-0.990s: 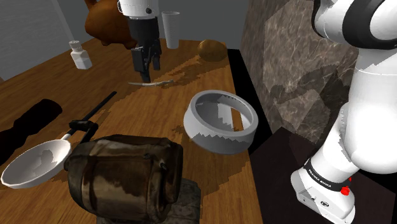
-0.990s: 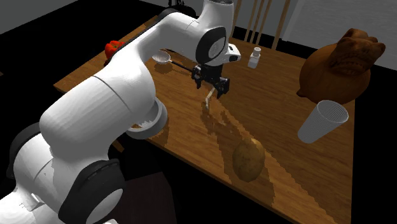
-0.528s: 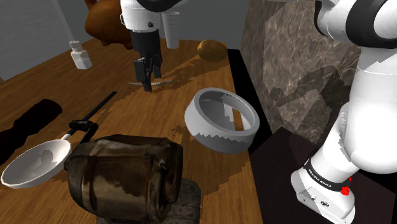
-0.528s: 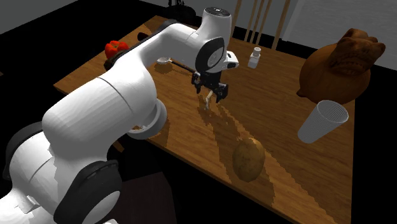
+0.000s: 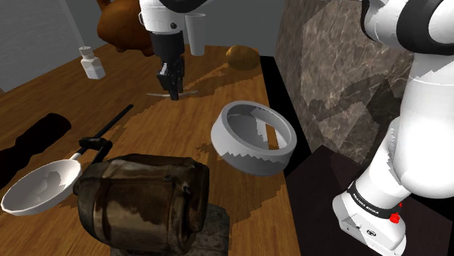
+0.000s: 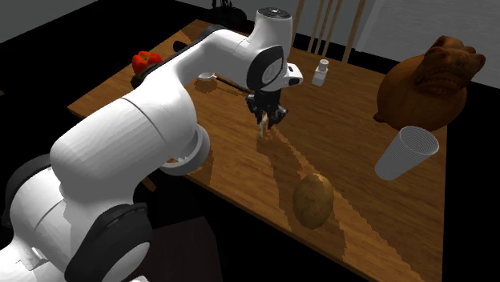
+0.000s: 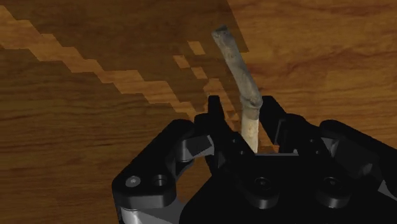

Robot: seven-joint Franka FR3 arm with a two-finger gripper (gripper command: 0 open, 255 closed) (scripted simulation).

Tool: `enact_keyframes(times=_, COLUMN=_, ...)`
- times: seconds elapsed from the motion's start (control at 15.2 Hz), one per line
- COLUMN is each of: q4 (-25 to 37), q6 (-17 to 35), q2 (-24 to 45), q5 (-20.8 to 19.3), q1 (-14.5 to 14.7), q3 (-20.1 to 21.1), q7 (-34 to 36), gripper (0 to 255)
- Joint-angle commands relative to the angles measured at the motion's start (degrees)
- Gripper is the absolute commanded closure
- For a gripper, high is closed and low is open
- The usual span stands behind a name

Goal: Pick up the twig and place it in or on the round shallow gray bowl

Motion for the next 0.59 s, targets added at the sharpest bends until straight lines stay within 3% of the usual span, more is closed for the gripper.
enact_keyframes(times=0.0, q4=-0.4, q6=-0.1, q2=0.2, q5=1.4, q1=0.2, q3=0.2, q7=0.0, gripper=255)
enact_keyframes(times=0.53, q4=0.7, q6=-1.0, q2=0.5, q5=1.4, q1=0.3, q3=0.2, q7=0.0, gripper=255)
